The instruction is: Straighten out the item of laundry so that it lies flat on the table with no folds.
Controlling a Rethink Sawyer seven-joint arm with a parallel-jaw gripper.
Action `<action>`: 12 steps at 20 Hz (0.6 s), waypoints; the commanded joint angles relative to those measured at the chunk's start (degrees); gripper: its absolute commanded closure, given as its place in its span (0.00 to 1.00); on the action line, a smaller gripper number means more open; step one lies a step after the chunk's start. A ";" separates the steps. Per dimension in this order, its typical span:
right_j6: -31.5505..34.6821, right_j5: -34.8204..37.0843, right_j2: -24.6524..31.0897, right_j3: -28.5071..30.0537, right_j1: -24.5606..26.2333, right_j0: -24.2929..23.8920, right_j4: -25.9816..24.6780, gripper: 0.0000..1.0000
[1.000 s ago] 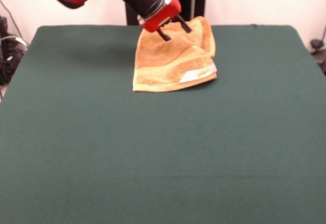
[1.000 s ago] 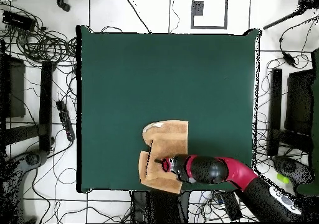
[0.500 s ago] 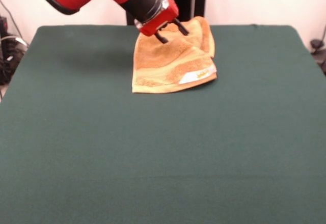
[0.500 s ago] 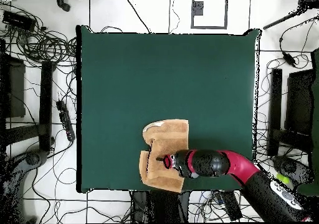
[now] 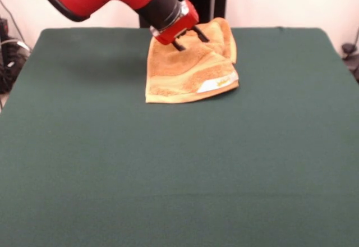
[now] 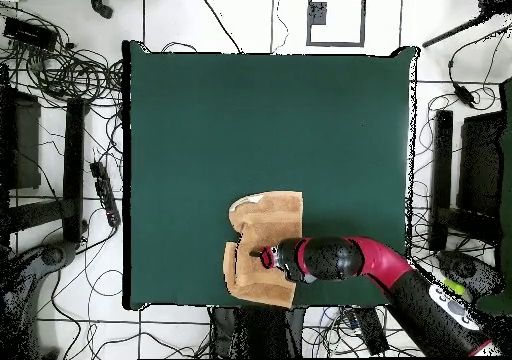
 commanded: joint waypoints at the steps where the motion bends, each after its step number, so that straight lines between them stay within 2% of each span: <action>1: -22.06 2.89 1.83 -16.00 -1.15 5.15 -9.86 0.00; 7: -26.68 5.37 1.75 -17.89 -2.09 5.63 -13.38 0.00; 10: -27.52 6.43 1.74 -18.71 -1.67 5.36 -13.39 0.00; 12: -25.85 6.44 1.47 -18.63 -1.28 5.04 -12.36 0.00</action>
